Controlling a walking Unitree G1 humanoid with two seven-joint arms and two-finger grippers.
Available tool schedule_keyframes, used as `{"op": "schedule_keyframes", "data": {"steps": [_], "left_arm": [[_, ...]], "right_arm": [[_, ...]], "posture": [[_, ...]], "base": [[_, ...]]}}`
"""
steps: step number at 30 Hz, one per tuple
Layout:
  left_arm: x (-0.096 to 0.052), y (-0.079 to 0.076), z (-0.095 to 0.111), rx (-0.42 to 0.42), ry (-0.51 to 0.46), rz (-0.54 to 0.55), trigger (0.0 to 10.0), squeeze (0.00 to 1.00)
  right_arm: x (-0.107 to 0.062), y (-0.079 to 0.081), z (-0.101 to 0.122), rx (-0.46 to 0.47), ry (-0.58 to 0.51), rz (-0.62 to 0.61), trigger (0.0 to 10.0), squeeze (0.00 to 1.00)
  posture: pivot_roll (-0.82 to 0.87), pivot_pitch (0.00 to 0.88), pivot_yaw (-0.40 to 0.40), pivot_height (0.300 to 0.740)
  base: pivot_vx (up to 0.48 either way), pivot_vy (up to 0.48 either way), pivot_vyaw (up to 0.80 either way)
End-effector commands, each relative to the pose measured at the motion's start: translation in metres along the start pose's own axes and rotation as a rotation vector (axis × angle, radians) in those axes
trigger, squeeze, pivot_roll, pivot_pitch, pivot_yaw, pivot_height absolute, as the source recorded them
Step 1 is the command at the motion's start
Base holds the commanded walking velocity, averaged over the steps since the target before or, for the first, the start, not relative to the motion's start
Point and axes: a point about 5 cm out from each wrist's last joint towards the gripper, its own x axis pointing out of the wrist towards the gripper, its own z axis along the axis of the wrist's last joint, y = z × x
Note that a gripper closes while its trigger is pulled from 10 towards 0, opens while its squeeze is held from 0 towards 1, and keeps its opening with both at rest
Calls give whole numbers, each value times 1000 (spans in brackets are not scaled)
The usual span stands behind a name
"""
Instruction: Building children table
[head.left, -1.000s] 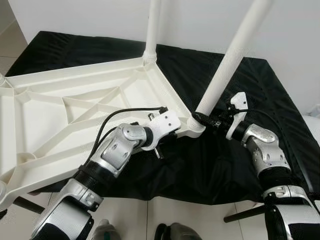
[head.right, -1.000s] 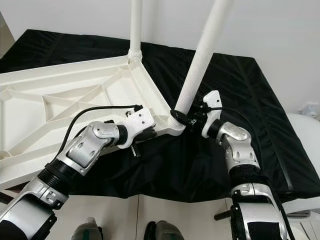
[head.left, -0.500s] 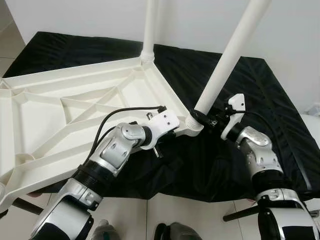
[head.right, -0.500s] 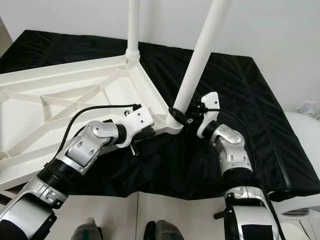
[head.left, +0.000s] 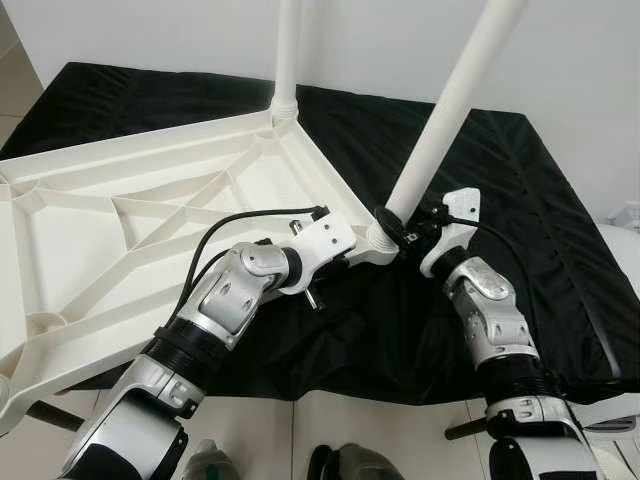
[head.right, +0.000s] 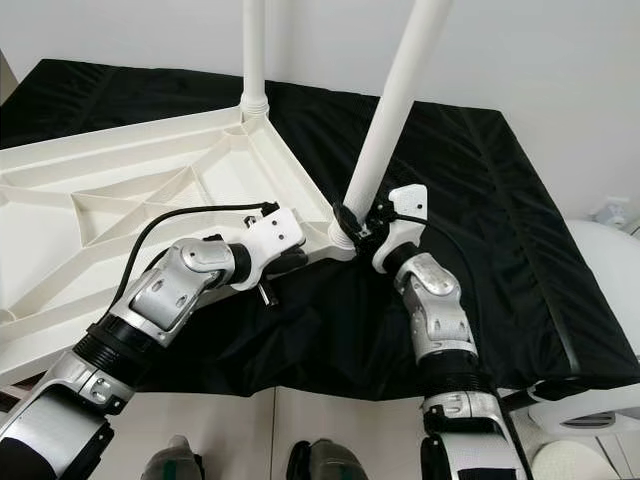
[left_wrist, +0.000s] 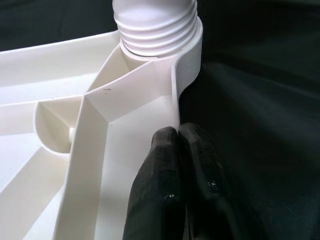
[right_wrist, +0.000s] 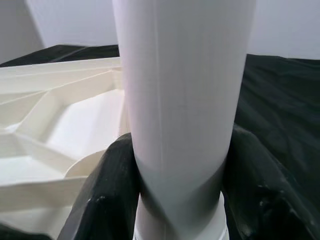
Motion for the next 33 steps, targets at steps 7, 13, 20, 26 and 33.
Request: {"op": "schedule_keyframes", "data": {"steps": [7,13,20,26,33], "left_arm": [[9,-18,7,12,-27,-107,10000,0],[9,-18,8,14,-29,-110,10000,0],[10,-18,8,23,-28,-112,10000,0],[11,-20,8,24,-30,-116,10000,0],[12,-21,8,22,-32,-116,10000,0]], "right_arm": [[-1,0,1,92,-6,-342,10000,0],[1,11,4,113,-9,-434,10000,0],[2,23,11,116,-16,-577,10000,0],[-2,21,13,95,-21,-558,10000,1000],[-5,20,15,129,-68,-506,10000,1000]], "posture": [[54,29,-102,740],[56,19,-101,740],[55,8,-99,740],[54,0,-107,740],[53,0,-113,740]], "base": [[0,0,0],[0,0,0],[0,0,0],[0,0,0],[0,0,0]]}}
